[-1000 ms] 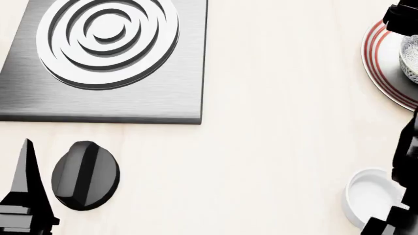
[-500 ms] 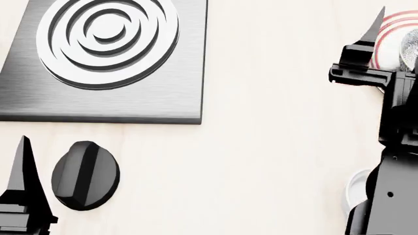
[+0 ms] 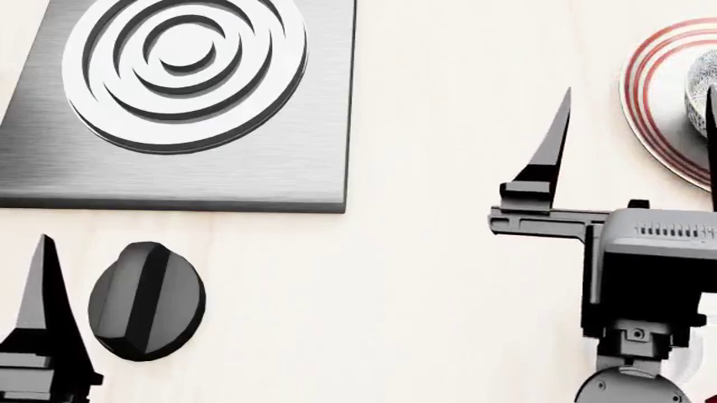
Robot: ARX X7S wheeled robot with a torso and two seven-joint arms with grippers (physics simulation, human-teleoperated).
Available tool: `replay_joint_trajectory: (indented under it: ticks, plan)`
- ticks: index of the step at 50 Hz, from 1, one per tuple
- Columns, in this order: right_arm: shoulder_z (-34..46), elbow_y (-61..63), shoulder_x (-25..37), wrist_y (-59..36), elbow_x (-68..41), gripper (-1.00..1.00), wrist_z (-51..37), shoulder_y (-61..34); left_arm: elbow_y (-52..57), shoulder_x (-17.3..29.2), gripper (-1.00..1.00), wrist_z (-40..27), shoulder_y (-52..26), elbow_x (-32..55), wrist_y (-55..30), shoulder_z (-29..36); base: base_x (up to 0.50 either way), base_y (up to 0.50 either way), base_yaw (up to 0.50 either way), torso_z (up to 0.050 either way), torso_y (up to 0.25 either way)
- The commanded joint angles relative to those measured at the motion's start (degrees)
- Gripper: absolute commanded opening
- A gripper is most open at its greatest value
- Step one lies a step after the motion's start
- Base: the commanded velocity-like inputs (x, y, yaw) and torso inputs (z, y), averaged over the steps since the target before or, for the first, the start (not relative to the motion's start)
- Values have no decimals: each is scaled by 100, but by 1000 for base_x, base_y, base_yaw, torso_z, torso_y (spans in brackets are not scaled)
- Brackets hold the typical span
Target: Pick the akita bowl next to the ramekin and place it on the plate.
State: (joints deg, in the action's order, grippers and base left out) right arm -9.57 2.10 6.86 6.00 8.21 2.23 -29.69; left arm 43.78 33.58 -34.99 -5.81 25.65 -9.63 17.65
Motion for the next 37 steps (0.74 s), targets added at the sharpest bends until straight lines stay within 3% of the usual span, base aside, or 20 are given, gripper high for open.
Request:
replay_joint_trajectory:
  ticks: [1,37]
  plan:
    - [23,446,-183,210,102,100,5,527,71,-136,100,125,14,-100,-53,-71,0,0,0,0,0]
    - [654,772,-141,969,693,100,-748,1383,-102,-233,100,92,4,-424,65,117,0,0,0,0,0]
